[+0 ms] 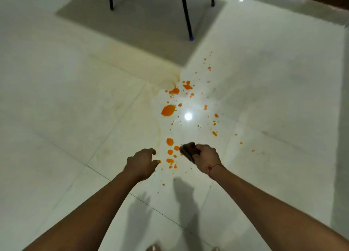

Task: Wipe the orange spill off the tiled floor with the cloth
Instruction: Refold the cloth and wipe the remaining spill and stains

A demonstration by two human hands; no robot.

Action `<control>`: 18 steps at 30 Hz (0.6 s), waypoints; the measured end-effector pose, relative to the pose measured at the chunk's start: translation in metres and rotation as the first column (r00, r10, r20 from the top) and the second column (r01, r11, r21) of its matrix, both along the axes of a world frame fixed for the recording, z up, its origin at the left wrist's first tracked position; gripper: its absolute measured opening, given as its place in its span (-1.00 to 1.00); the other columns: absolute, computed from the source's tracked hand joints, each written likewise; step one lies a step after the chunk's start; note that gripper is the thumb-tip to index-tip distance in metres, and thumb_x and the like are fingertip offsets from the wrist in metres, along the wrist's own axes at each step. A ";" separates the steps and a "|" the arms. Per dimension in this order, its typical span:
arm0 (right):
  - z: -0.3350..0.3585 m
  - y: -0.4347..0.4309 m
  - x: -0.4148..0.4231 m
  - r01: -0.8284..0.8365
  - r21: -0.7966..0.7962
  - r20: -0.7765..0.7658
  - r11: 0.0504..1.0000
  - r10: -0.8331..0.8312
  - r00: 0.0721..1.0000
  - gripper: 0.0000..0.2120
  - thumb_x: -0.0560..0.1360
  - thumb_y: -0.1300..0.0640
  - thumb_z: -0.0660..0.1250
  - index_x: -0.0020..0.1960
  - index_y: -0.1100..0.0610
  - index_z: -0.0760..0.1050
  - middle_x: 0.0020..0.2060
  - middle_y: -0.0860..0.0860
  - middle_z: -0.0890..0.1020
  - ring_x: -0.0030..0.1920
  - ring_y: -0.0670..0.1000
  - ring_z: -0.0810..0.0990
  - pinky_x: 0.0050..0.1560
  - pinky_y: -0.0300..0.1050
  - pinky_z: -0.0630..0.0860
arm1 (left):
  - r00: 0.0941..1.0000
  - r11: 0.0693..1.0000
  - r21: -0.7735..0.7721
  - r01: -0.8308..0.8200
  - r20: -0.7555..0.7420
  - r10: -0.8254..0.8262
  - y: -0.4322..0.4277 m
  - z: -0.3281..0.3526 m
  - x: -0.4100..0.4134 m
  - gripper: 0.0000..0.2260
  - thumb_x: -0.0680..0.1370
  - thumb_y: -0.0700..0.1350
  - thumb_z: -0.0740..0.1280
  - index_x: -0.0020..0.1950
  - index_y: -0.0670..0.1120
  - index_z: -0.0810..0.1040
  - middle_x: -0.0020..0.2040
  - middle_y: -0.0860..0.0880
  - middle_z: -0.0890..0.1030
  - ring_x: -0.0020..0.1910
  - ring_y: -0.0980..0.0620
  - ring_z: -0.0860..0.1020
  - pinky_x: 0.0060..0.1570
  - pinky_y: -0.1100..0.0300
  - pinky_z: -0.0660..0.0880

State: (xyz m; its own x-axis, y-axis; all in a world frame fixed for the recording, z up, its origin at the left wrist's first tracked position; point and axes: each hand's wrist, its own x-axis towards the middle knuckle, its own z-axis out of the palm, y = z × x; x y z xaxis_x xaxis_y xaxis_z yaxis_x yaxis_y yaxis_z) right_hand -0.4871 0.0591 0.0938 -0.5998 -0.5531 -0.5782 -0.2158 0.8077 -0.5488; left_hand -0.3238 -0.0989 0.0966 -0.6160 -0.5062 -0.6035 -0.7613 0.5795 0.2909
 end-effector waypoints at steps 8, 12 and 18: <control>-0.180 -0.109 0.032 -0.464 -0.366 -0.270 0.807 0.385 0.882 -0.49 0.39 0.22 0.11 0.27 -0.02 0.55 0.18 0.03 0.64 0.22 0.10 0.56 0.22 0.05 0.48 | 1.000 0.965 -0.264 -0.005 -0.027 -0.002 -0.064 -0.206 0.058 -0.57 0.66 -0.05 0.09 0.53 -0.03 0.20 0.56 -0.06 0.18 0.52 -0.13 0.15 0.41 -0.11 0.20; -0.227 -0.098 0.043 -0.872 -0.048 -0.391 0.488 0.794 0.466 -0.47 0.46 0.22 0.23 0.43 0.04 0.39 0.39 0.04 0.44 0.42 0.11 0.33 0.31 0.10 0.24 | 0.993 0.951 -0.296 -0.084 -0.106 0.055 -0.084 -0.252 0.081 -0.55 0.65 -0.04 0.11 0.54 -0.08 0.20 0.56 -0.11 0.18 0.51 -0.19 0.16 0.39 -0.13 0.18; -0.237 -0.113 0.021 -0.859 -0.161 -0.586 0.486 0.653 0.479 -0.66 0.52 0.02 0.24 0.24 0.11 0.51 0.22 0.04 0.58 0.30 0.10 0.47 0.23 0.03 0.30 | 0.995 0.943 -0.331 -0.036 -0.104 0.002 -0.086 -0.276 0.096 -0.45 0.59 0.12 -0.06 0.51 -0.09 0.27 0.55 -0.13 0.20 0.49 -0.22 0.21 0.32 -0.14 0.28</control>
